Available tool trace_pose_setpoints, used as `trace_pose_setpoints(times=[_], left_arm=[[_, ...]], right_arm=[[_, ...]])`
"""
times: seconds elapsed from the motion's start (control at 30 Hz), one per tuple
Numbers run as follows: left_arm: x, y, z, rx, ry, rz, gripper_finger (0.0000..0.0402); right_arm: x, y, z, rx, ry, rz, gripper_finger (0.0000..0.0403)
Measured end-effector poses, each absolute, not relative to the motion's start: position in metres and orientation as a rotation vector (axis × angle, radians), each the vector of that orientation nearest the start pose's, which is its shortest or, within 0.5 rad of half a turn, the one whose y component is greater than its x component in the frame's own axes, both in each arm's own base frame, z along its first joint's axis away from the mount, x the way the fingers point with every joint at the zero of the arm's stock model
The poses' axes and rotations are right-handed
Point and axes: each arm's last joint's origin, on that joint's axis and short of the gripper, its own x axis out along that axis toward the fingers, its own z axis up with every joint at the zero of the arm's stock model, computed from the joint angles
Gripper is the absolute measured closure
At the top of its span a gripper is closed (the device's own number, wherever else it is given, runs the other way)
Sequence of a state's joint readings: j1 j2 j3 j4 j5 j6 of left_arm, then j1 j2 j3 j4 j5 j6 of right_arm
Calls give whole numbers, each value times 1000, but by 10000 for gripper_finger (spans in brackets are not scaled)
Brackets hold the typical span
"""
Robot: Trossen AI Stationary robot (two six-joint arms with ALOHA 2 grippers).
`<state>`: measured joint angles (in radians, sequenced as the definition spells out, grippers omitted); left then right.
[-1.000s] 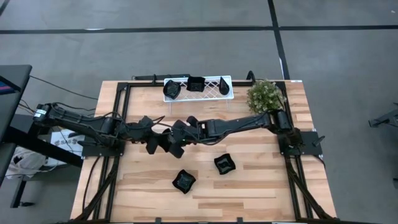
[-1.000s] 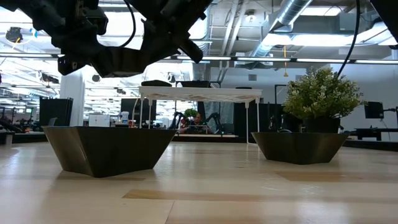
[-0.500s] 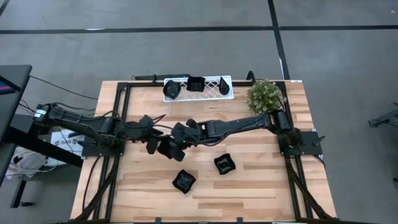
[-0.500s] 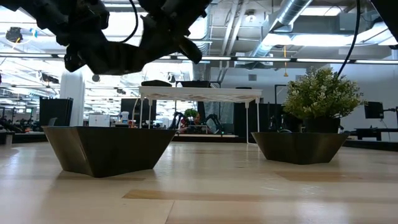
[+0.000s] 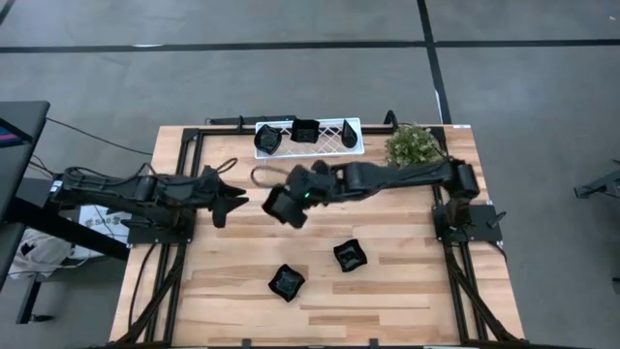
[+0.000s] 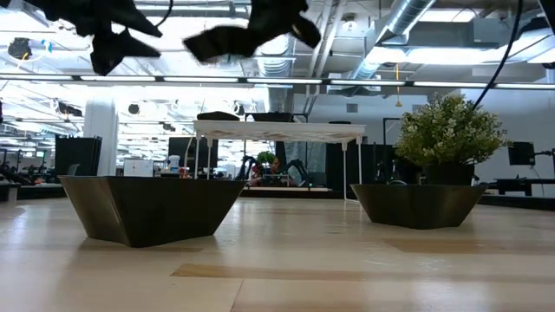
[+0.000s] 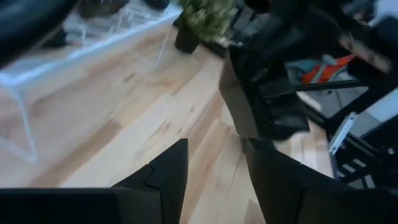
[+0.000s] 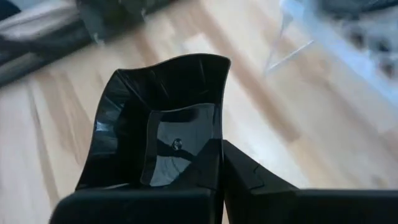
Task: Pick & Place Mini shaped plates
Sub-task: Stack the black distorted square plate on top of the black distorted square plate on the shelf
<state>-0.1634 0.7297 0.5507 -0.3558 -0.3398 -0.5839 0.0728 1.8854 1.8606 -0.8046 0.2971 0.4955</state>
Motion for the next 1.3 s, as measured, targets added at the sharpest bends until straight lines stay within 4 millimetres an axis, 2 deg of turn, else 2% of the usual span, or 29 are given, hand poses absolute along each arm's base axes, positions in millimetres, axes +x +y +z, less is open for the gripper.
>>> trace_pose_setpoints(times=[0.17, 0.27, 0.33, 0.4, 0.5, 0.73, 0.9, 1.3], left_arm=[[150, -15, 254, -415, 401, 296, 238], [150, -14, 254, -408, 390, 321, 238], [151, -14, 253, -405, 385, 335, 238], [151, -13, 253, -400, 383, 351, 238], [151, -13, 252, -398, 385, 354, 238], [152, -14, 252, -398, 386, 354, 238], [152, -14, 252, -400, 389, 348, 238], [152, -14, 252, -400, 389, 347, 238]], right_arm=[[392, 0, 380, 334, 583, -416, 403], [381, -19, 396, 353, 508, -499, 403], [377, -33, 399, 370, 474, -586, 403], [373, -47, 398, 401, 470, -669, 403], [378, -66, 387, 453, 461, -779, 403], [398, -96, 347, 528, 474, -989, 403], [397, -103, 343, 550, 425, -1093, 403], [393, -117, 340, 604, 407, -1145, 403]])
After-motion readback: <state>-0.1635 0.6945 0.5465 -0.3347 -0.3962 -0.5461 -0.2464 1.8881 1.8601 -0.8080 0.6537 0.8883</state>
